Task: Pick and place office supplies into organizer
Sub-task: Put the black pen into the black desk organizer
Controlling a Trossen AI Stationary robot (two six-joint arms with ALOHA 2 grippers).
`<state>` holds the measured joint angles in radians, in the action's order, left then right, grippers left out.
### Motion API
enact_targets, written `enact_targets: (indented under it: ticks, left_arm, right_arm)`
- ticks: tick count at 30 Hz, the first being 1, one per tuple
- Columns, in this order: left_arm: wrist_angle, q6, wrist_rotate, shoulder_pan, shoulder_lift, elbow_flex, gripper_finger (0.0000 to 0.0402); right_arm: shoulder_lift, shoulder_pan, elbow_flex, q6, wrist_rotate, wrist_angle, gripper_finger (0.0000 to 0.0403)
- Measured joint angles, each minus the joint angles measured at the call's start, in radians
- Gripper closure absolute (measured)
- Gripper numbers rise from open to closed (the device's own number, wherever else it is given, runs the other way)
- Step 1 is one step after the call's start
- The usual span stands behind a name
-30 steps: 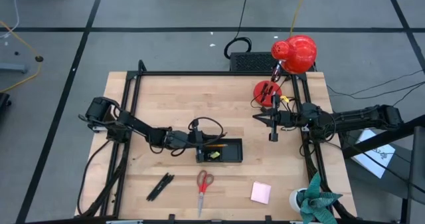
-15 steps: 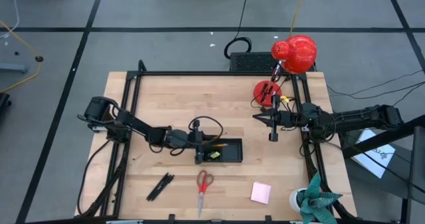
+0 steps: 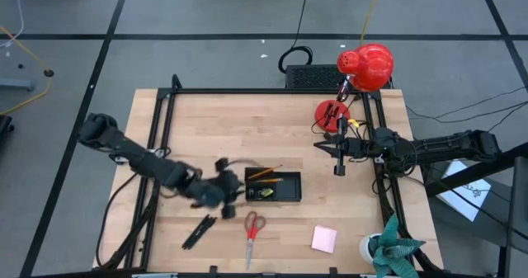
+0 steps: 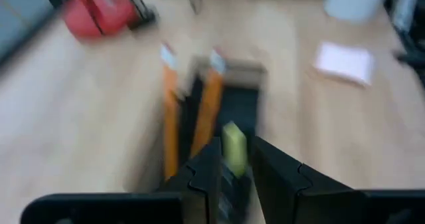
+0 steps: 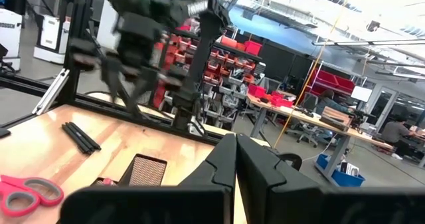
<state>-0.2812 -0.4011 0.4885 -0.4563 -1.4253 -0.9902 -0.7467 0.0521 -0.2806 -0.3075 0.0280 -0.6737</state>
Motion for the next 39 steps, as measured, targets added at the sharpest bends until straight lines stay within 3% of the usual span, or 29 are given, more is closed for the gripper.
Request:
enact_targets:
  ticks: [6,12,20,28,39]
  left_arm:
    - [-0.398,-0.519,-0.091,-0.167,-0.100,-0.164,0.0314]
    - [-0.401,-0.823,-0.231,-0.286,-0.247,-0.178,0.0314]
    - [-0.369,-0.885,-0.312,-0.329,-0.377,-0.178,0.0314]
    - [-0.448,-0.979,-0.394,-0.331,-0.381,-0.178,0.0314]
    - [-0.534,-1.022,-0.419,-0.338,-0.381,-0.178,0.0314]
  right_arm:
    - [0.000,0.000,0.000,0.002,0.000,0.020,0.0399]
    - [0.000,0.000,0.000,0.013,0.000,0.036,0.0399]
    - [0.000,0.000,0.000,0.032,0.000,0.035,0.0399]
    - [0.000,0.000,0.000,0.032,0.000,0.005,0.0399]
    - [0.000,0.000,0.000,0.031,0.000,0.006,0.0399]
